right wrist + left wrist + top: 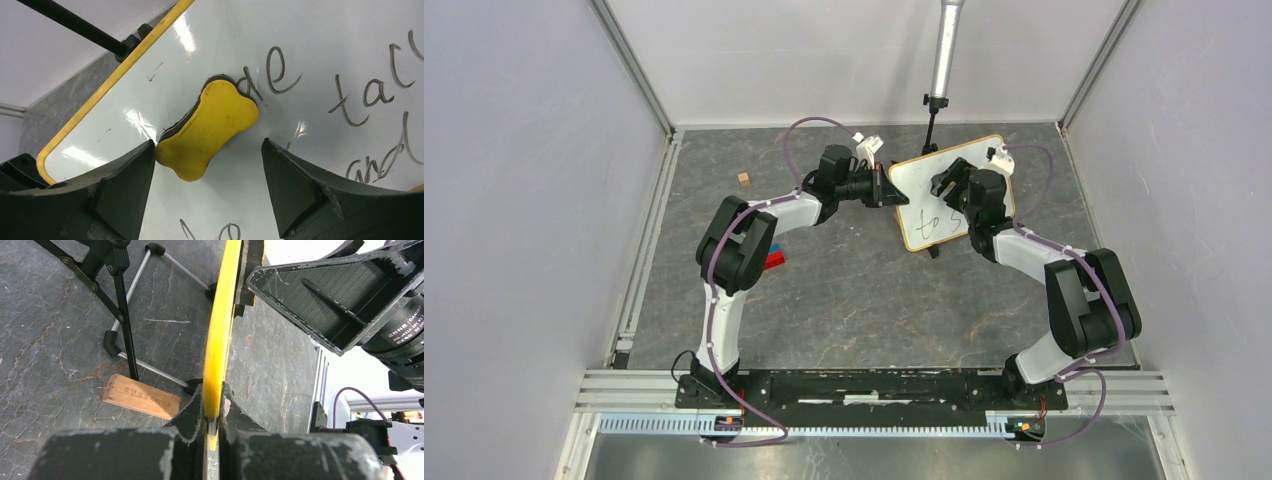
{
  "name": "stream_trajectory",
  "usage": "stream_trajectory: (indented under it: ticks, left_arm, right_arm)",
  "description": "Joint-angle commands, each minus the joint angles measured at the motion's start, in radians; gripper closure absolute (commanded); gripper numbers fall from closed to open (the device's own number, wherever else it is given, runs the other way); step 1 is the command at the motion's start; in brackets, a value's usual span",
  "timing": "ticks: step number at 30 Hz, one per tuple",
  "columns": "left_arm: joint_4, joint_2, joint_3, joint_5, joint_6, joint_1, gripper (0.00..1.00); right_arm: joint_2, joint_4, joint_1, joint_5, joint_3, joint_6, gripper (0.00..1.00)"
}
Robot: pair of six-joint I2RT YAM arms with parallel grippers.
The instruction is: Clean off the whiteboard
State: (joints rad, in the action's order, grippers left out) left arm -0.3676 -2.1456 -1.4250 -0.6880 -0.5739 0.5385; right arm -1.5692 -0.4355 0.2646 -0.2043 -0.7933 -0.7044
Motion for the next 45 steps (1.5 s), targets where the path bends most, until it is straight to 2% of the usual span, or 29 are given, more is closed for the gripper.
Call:
stream_trajectory:
  ticks: [1, 7, 11, 14, 18, 21, 27, 31, 38, 45]
  left_arm:
    - [0.172, -0.016, 0.006, 0.094, 0.127, 0.008, 0.98]
    - [0.185, -0.011, 0.007, 0.108, 0.141, 0.008, 0.98]
    - [0.185, -0.013, 0.005, 0.108, 0.14, 0.008, 0.98]
    - [0.186, -0.011, 0.006, 0.108, 0.141, 0.009, 0.98]
    - [0.194, -0.011, 0.001, 0.111, 0.146, 0.01, 0.98]
    - [0.198, -0.013, -0.002, 0.11, 0.151, 0.009, 0.98]
    - [0.208, -0.018, -0.006, 0.102, 0.16, 0.01, 0.98]
    - [0.215, -0.02, -0.012, 0.098, 0.167, 0.009, 0.98]
    - [0.22, -0.021, -0.013, 0.087, 0.181, 0.009, 0.98]
    - [0.234, -0.022, -0.019, 0.087, 0.19, 0.009, 0.98]
  right_arm:
    - [0.002, -0.013, -0.005, -0.012, -0.074, 0.069, 0.24]
    - [-0.043, -0.008, -0.007, 0.012, -0.109, 0.1, 0.35]
    - [-0.067, 0.019, -0.007, 0.023, -0.135, 0.117, 0.37]
    - [-0.075, 0.015, -0.007, 0.037, -0.134, 0.133, 0.5]
    - [-0.082, -0.001, 0.023, 0.065, -0.136, 0.164, 0.74]
    - [-0.101, -0.012, 0.073, 0.062, -0.165, 0.215, 0.81]
    - [-0.136, -0.072, 0.116, 0.049, -0.173, 0.289, 0.85]
    - [-0.125, -0.056, 0.102, -0.077, -0.167, 0.356, 0.84]
    - [-0.135, -0.05, -0.082, 0.004, -0.106, 0.292, 0.83]
    - [-0.189, -0.047, -0.188, 0.058, -0.074, 0.28, 0.82]
